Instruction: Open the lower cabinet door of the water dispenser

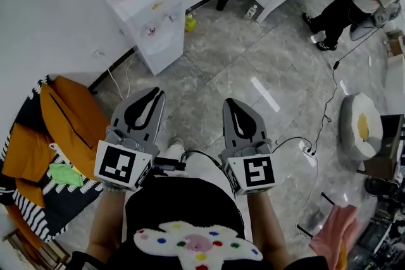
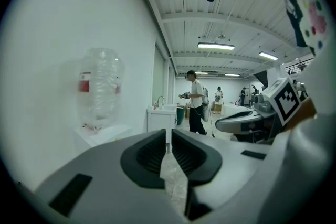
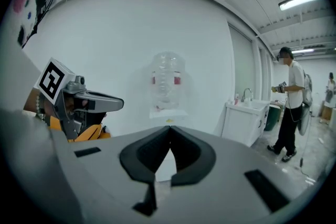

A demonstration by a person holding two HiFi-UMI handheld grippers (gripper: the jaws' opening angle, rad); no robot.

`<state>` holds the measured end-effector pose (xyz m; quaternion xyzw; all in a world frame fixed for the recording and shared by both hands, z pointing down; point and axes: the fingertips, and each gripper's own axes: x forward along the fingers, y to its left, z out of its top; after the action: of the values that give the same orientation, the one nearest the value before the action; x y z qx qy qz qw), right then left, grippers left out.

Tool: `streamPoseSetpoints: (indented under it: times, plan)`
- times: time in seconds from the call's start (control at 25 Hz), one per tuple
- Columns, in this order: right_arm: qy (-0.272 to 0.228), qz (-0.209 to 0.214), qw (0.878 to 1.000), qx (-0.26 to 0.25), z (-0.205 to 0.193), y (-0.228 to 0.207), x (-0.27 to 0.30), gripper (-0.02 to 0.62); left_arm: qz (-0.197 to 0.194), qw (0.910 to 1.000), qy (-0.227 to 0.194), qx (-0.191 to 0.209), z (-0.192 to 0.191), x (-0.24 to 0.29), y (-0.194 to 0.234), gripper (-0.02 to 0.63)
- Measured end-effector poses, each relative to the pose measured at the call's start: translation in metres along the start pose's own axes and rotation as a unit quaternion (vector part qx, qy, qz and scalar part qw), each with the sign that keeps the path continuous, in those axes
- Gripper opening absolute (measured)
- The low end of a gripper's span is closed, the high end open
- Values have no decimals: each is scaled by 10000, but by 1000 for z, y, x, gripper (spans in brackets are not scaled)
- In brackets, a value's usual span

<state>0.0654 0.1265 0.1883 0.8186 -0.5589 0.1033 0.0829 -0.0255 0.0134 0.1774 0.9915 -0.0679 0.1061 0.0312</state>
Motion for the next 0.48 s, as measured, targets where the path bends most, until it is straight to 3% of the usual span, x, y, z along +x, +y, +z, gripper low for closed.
streamPoseSetpoints:
  times: [0.16, 0.24, 0.28, 0.48]
  plan:
    - [-113, -43, 9997, 197, -1, 4, 6, 12, -54, 10000, 2, -5, -4, 2, 6, 76]
    - [-114, 21, 9992, 377, -2, 8, 10, 93, -73, 10000, 16, 7, -6, 4, 9, 120]
    - [-105, 15, 9991, 420, -2, 9, 12, 104, -79, 10000, 17, -1, -7, 5, 10, 134]
    - [-63, 27, 9995, 307, -1, 7, 25, 124, -59, 10000, 1, -34, -6, 9, 20, 140]
